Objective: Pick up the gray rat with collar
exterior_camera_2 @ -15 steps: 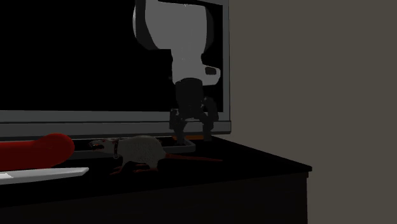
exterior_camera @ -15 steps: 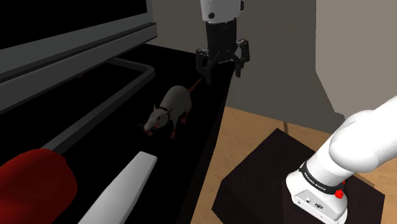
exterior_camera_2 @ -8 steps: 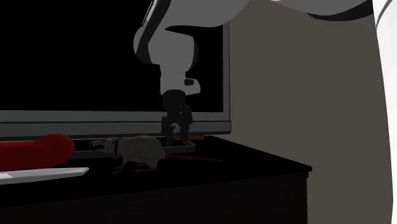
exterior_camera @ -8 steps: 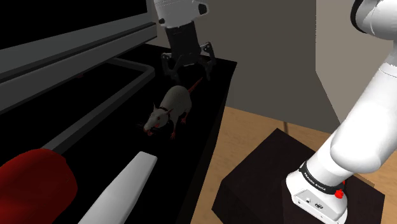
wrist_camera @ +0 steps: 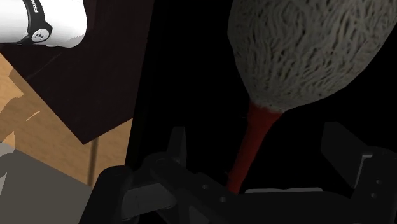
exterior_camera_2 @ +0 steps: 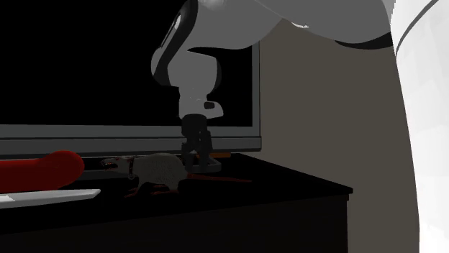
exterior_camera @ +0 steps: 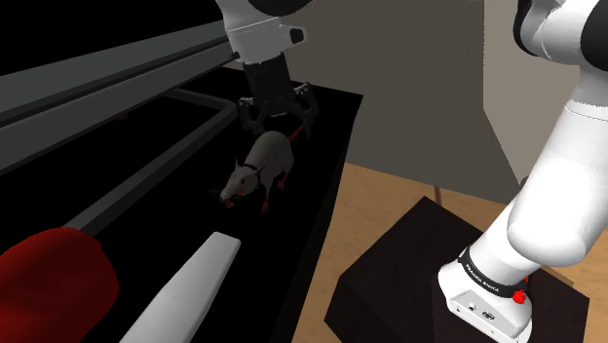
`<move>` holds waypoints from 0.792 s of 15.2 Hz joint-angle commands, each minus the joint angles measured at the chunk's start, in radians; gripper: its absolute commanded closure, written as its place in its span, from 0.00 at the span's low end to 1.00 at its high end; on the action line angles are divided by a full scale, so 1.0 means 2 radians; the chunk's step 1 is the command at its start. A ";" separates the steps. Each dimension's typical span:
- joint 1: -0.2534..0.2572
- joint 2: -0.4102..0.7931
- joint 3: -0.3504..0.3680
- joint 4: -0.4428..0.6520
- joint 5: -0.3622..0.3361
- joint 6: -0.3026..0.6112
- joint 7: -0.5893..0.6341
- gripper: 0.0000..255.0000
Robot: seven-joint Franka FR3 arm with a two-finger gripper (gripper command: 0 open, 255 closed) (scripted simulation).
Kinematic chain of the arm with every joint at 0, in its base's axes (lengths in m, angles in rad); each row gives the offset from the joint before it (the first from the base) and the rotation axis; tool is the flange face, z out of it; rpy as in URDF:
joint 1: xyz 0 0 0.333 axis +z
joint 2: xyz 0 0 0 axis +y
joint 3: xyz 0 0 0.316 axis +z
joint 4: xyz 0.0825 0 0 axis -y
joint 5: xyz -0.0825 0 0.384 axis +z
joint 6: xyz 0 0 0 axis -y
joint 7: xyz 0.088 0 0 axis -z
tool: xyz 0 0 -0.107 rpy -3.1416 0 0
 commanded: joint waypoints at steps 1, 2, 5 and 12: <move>-0.001 -0.001 0.000 -0.012 0.001 0.011 0.000 0.00; -0.001 -0.001 0.000 -0.012 0.001 0.012 0.000 0.00; 0.000 -0.001 0.000 -0.012 0.001 0.012 0.001 1.00; -0.001 -0.001 0.000 -0.012 0.001 0.011 0.000 1.00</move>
